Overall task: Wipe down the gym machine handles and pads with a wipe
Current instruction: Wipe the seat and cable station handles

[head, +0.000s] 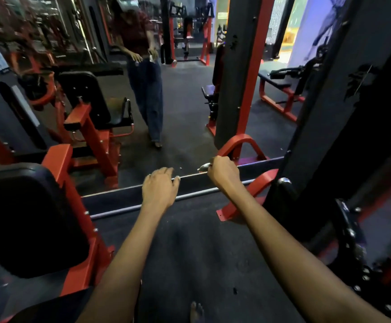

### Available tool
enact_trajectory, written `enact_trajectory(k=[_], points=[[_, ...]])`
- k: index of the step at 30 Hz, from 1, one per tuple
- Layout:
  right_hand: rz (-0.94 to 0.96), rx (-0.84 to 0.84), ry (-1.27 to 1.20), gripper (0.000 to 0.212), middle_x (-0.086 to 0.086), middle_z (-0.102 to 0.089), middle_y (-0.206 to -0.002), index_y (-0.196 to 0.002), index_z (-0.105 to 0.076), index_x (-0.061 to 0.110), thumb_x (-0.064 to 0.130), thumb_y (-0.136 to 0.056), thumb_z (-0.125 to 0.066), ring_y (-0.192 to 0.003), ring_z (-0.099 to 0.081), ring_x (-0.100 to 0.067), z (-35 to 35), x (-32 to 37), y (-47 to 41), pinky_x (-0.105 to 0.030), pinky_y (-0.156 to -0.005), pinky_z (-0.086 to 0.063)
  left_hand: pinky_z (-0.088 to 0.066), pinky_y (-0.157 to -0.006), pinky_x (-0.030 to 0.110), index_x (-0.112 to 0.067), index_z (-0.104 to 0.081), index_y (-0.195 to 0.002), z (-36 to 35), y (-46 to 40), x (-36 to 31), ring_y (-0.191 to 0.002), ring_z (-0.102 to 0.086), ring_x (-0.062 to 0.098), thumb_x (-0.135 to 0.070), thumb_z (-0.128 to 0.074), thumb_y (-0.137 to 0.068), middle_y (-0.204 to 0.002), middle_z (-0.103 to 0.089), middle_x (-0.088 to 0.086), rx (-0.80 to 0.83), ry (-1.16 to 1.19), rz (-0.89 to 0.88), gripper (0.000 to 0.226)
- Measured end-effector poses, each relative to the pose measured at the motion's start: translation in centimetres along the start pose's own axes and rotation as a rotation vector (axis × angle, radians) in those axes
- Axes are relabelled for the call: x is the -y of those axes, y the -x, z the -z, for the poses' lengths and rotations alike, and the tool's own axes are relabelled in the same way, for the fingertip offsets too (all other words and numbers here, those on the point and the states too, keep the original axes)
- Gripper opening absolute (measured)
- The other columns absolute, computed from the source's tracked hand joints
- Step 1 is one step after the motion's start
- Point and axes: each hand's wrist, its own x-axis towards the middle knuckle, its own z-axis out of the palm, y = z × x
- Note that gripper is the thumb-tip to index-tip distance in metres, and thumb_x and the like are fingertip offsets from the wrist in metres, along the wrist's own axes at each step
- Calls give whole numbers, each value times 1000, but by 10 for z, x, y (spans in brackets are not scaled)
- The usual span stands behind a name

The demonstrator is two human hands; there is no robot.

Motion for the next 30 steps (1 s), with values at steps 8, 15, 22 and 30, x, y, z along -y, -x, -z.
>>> enact_trajectory(k=[8, 15, 22, 30], points=[[-125, 43, -18, 31, -17, -64, -114, -115, -65, 9, 19, -91, -50, -108, -59, -35, -23, -10, -135, -38, -86, -48, -35, -103, 35, -14, -50, -137, -44, -148, -1, -124, -50, 23, -35, -42, -100, -137, -54, 4, 59, -5, -122, 43], [-279, -64, -71, 31, -20, -64, -114, -112, -65, 6, 21, -91, -48, -108, -58, -37, -6, -50, -232, -39, -87, -47, -37, -102, 35, -13, -57, -128, -73, -267, -48, -120, -54, 24, -33, -47, -98, -129, -60, 5, 83, 47, -365, 37], [-594, -208, -22, 31, -16, -64, -113, -112, -65, 10, 16, -90, -44, -107, -59, -36, 7, -115, -296, -37, -87, -47, -49, -88, 40, -8, -68, -110, -126, -380, -119, -100, -64, 31, -43, -31, -88, -108, -68, 10, 129, 181, -737, 56], [-1095, -354, -2, 29, -10, -68, -107, -110, -67, 15, 16, -91, -45, -99, -63, -30, 31, -156, -293, -34, -80, -49, -45, -102, 41, -9, -62, -124, -169, -453, -209, -119, -57, 28, -40, -40, -93, -127, -63, 11, 278, 308, -1281, 49]])
